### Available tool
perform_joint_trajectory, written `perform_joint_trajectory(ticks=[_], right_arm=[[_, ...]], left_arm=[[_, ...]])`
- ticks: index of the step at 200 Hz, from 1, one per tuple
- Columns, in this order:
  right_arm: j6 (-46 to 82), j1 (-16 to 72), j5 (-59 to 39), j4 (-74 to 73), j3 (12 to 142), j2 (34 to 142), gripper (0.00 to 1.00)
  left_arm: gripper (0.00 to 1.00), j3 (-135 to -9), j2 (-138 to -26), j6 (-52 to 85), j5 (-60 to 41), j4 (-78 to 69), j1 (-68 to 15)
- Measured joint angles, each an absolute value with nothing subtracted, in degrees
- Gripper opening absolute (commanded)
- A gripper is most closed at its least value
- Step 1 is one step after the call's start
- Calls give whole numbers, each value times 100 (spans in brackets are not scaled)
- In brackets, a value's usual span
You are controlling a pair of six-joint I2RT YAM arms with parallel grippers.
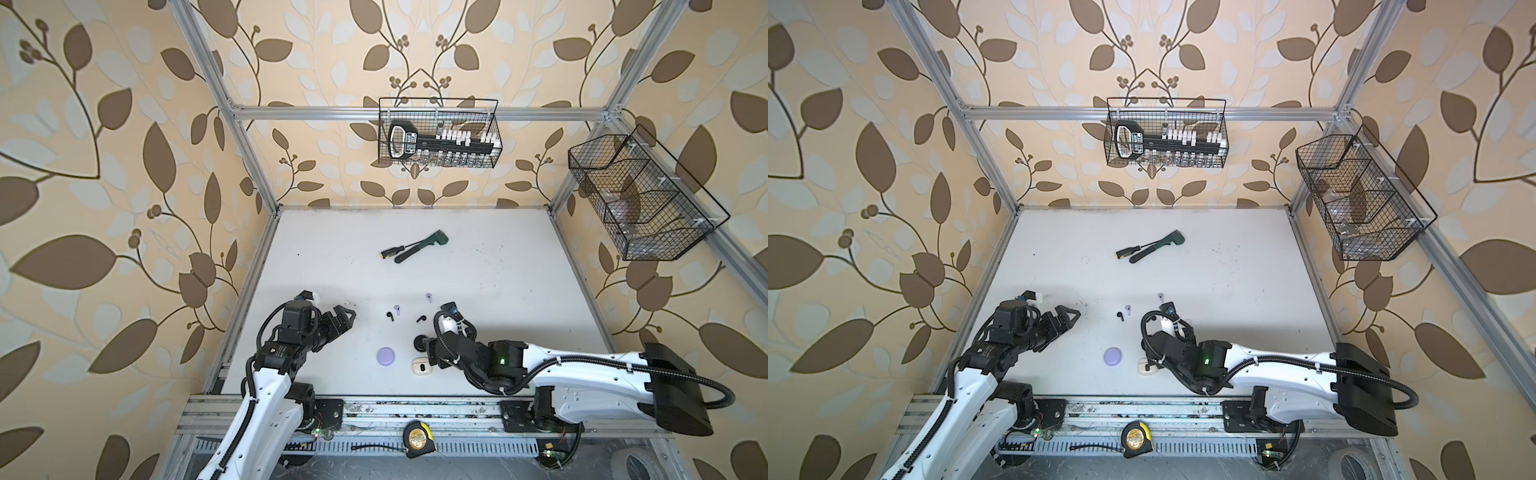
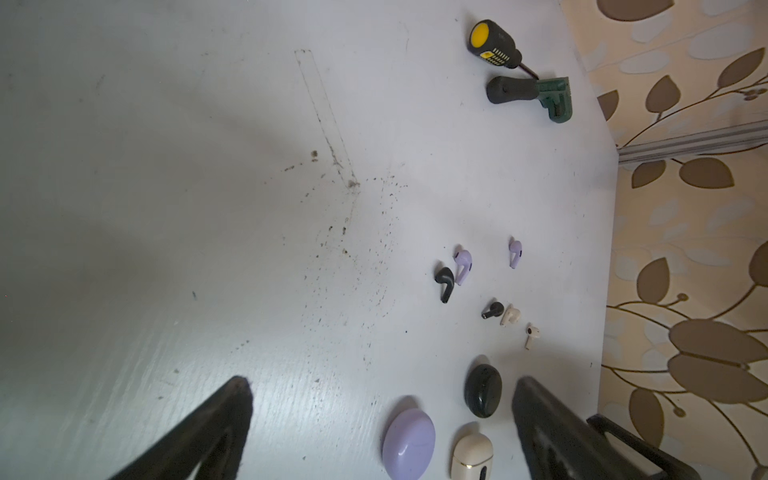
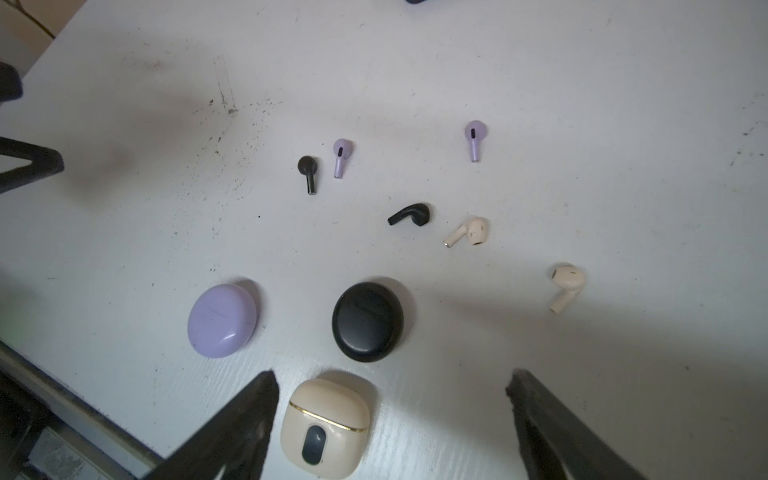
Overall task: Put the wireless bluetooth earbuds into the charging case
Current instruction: 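Reach the right gripper across toward the cream charging case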
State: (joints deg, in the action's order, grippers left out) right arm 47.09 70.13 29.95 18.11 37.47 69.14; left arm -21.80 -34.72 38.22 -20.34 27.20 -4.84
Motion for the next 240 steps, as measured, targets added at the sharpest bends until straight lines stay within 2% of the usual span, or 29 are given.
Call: perform_joint_trajectory(ticks=[28, 42, 53, 83, 120, 142, 166, 192, 240], right_arm=[[4637, 6995, 2709, 1640, 3787, 7155, 84], [4525, 6888, 2521, 1616, 3900, 7271, 76], [4480, 6711, 2370, 1612, 4058, 7358, 73], [4296, 6477, 2353, 1594, 4436, 7341, 73], [3911, 6838, 2174, 1673, 4501, 7035, 73], [3557, 7008, 1778, 1503, 4228, 6862, 75], [3323, 6993, 1487, 1505, 3970, 6956, 76], [3116, 6984, 1194, 1500, 3959, 7255, 77], [2827, 6965, 845, 1391, 3988, 8093, 81]], left_arm=[[99, -2156, -3308, 3822, -2021, 2685, -484], [99, -2241, -3262, 3822, -1879, 2711, -484], [99, -2477, -3267, 3811, -1723, 2788, -484], [99, -3496, -3417, 3763, -1083, 2832, -486], [99, -4228, -3518, 3481, -792, 2740, -484], [99, -4106, -3503, 3295, -797, 2683, -486], [99, -3369, -3232, 3151, -854, 2458, -484], [99, -2845, -3157, 3135, -923, 2493, -486], [99, -2781, -3212, 3083, -1024, 2381, -486]])
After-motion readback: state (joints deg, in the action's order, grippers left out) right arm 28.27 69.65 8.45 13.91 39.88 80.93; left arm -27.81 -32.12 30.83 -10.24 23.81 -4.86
